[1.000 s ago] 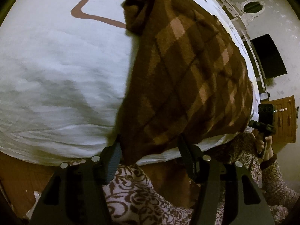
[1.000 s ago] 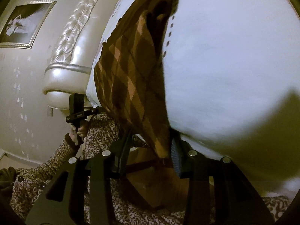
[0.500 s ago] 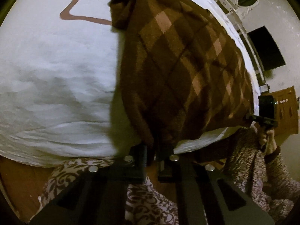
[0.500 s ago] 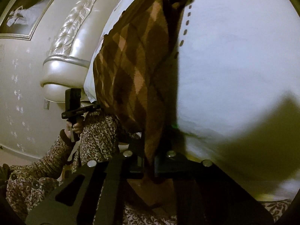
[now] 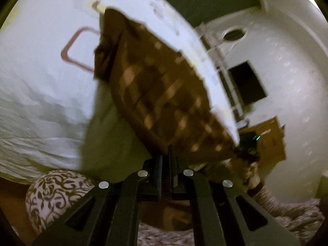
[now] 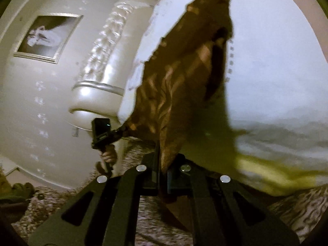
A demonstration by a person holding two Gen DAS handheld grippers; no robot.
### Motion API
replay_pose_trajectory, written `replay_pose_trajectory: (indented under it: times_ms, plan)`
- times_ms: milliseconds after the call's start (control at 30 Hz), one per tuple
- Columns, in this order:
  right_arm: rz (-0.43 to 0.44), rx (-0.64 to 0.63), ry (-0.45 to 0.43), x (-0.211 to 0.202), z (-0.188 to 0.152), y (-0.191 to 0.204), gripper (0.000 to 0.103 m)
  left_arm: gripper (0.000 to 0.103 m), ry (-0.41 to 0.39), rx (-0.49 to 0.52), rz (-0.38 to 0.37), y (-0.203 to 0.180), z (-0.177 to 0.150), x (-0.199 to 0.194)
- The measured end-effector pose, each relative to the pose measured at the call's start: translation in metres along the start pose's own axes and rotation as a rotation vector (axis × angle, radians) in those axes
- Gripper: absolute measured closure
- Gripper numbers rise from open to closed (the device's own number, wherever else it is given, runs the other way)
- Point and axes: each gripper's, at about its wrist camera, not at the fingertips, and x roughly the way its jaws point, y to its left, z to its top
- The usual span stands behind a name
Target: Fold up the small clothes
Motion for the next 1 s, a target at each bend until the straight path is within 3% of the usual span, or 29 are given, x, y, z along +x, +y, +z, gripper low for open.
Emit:
replay_pose_trajectory:
  times_ms: [233,433,733,1000]
  plan:
    - [0.111,-0.039,-0.067,-0.019,0.008,0.039,0.100,0.099,-0.197,-0.019,-0.145,-0.030,0.017,-0.047]
    - [0.187,-0.065,-0.123,-0.032,0.019,0.062,0.100,0.099,-0.323,-0.042,-0.215,-0.058,0.039,-0.075]
    - [0.256,-0.015,-0.290,-0.040,0.092,0.060,0.100,0.099,-0.423,-0.146,-0.179,-0.055,0.110,-0.074]
    - [0.259,0.173,-0.367,-0.006,0.171,-0.003,0.099,0.099,-0.407,-0.307,-0.040,0.004,0.185,-0.012]
